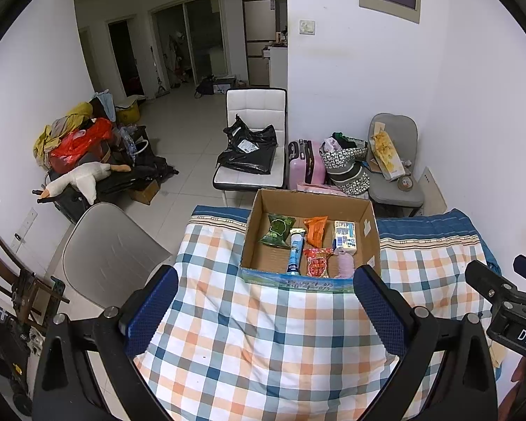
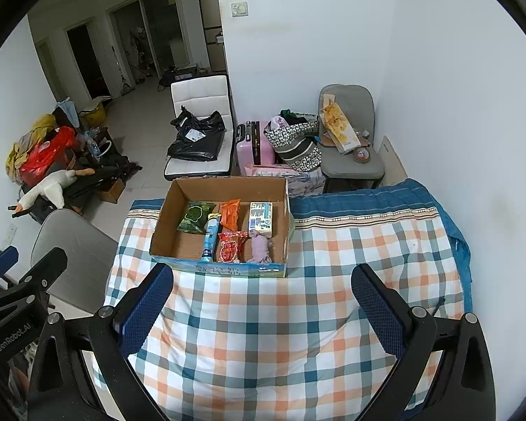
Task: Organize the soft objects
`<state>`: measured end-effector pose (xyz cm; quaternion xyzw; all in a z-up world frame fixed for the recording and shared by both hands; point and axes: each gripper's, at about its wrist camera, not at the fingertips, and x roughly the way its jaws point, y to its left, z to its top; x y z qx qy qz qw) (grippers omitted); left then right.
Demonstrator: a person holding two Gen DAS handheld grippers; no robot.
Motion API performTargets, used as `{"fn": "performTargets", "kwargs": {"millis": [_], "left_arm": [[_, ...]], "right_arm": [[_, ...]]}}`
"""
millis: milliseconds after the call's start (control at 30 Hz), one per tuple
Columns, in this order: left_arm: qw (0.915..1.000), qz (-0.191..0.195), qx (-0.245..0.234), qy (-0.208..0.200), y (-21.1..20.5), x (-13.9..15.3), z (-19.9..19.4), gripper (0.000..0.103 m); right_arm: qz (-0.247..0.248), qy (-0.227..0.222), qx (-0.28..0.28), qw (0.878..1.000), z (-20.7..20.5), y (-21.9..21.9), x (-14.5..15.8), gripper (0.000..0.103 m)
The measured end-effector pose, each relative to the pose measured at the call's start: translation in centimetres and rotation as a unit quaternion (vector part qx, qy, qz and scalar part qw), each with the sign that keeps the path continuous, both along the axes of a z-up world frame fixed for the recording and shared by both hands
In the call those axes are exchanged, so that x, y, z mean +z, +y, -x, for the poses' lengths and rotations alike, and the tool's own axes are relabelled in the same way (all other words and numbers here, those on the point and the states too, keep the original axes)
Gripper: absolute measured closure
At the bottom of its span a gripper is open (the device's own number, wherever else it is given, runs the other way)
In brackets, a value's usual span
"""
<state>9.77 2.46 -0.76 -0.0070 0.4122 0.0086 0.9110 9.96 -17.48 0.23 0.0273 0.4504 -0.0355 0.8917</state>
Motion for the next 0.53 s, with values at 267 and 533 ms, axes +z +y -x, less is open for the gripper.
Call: {"fn": "performTargets", "kwargs": {"millis": [267,533], "left_arm": [[1.0,0.0,0.002,0.001,0.2,-0.04,0.02,0.001],[1.0,-0.002,0.002,-0.004,0.47,0.28,-0.04,0.001]], "right_arm": [[0.002,-0.001,0.003,1.0,-0.17,0.08,0.12,0.0],[0.003,-0.002,0.004,1.0,-0.29,0.11,0.08,0.0]]}}
